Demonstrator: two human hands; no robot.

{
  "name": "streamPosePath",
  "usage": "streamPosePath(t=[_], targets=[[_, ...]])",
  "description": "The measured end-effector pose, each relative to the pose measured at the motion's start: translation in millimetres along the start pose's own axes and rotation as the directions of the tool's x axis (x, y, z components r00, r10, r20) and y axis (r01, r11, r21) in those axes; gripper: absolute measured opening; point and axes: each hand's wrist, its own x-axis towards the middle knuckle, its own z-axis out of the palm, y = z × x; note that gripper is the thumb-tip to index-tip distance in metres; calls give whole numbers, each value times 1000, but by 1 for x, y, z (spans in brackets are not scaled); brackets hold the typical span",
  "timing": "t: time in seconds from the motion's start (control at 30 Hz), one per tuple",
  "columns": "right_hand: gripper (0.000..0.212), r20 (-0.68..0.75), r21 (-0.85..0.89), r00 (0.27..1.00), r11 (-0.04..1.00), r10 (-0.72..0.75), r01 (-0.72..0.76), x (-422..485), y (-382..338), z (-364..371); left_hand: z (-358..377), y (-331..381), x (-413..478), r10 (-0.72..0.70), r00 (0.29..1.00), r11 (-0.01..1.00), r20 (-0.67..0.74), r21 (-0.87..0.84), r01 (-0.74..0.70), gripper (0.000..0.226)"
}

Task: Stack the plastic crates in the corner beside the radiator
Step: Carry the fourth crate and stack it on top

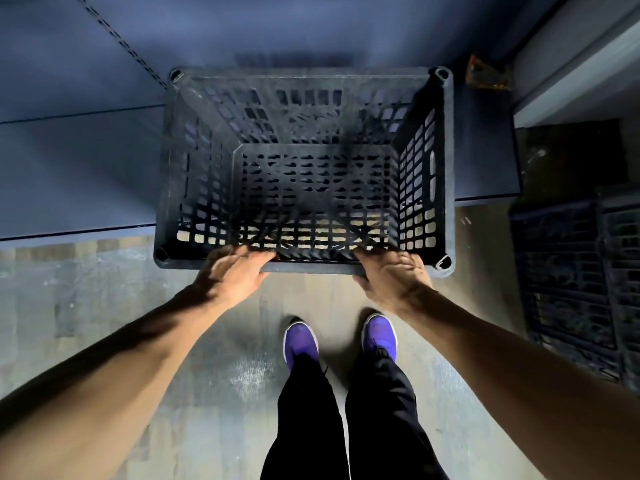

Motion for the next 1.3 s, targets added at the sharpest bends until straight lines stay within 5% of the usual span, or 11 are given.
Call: streamPosePath(t=[0.2,0.33,0.5,0.77,1.1,1.3], targets=[[46,143,-70,989,997,-30,41,-23,7,-45,-23,17,-33,169,979,971,-111,190,-146,47],[28,144,-126,989,991,-32,51,-42,4,-73,-32,17,-58,207,967,977,-151,83,-197,48],[36,130,2,987,995,-96,96,-79,6,-108,-73,17,-87,243,952,969,-186,12,-245,43],[49,214,136,977,990,7,-36,-178,13,-119,-128,57,-146,405,914,914,0,-23,-405,50],[45,140,347,979,919,148,-188,-327,37,-149,-199,131,-239,512,858,859,-23,22,-512,52],[71,-66,348,938,888,342,-299,-410,58,-151,-241,185,-289,588,805,809,-74,69,-584,50]])
